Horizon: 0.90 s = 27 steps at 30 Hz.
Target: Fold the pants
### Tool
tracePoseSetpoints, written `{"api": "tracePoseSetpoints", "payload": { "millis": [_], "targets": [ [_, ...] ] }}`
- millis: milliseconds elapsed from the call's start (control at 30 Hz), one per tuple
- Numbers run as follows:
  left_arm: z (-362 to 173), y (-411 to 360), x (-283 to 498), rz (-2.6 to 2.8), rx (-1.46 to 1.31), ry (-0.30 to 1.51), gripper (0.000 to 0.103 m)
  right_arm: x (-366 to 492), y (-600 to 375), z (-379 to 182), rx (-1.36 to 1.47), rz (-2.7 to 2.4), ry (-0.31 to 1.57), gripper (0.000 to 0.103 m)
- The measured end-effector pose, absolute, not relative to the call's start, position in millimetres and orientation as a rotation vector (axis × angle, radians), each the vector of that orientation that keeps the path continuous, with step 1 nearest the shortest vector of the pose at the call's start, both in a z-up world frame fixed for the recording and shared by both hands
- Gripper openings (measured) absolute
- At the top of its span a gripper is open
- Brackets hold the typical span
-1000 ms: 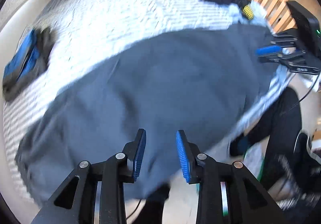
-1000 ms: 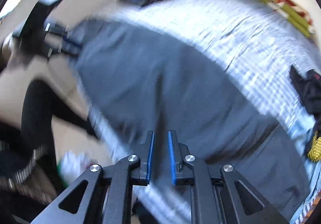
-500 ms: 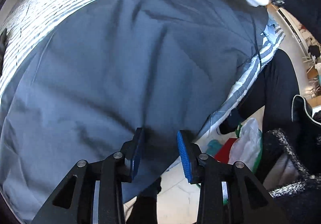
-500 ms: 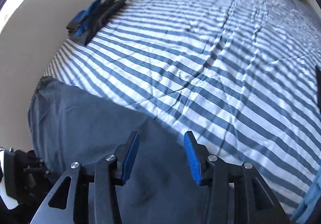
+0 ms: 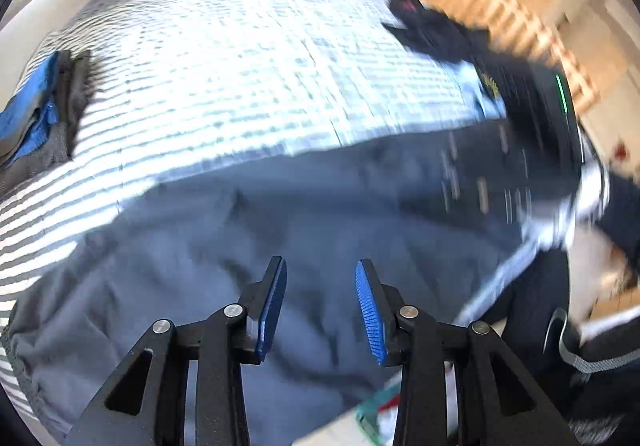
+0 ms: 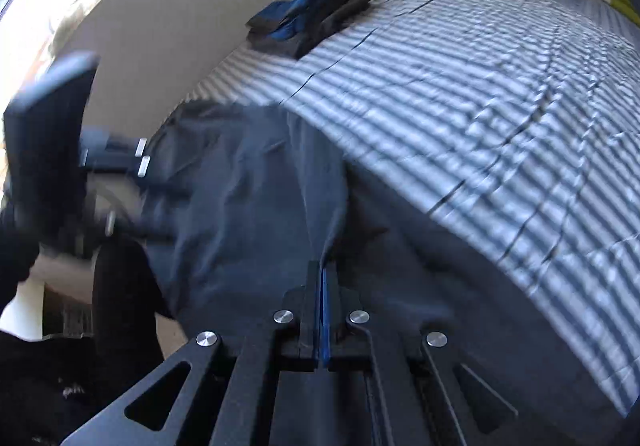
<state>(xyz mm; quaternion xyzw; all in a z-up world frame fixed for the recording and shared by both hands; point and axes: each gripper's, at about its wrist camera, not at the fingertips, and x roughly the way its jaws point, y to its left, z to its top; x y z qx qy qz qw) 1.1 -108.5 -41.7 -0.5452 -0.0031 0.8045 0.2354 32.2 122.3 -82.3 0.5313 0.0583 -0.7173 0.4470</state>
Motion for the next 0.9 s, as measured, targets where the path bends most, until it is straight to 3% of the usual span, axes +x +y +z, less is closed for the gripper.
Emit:
{"api": "tracePoseSetpoints", "payload": {
  "millis": [133,367,467,533,900],
  "targets": [
    [-53,-104,-19,2.238,-1.489,-0.002,0.041,54,114,-104,1.353,-1.734,0.183,0.001],
    [-132,-103,-19,2.146,-1.698,0.05,0.041,65,111,-105,1.377,-1.664,0.254,0.004],
    [-130,-109,-7,2.151,-1.637,0.031,0.043,43,118,-81,1.337,-1.683,0.137,0.011],
    [-130,-113,-2,2.158,-1.618,0.003,0.043,17,116,-70,1.343,-1.715,0.05,0.027],
    [-135,-115,43,2.144,-1.514,0.076,0.044,-60,35,-126,1.511,-1.445,-0.318,0.028]
  ]
}}
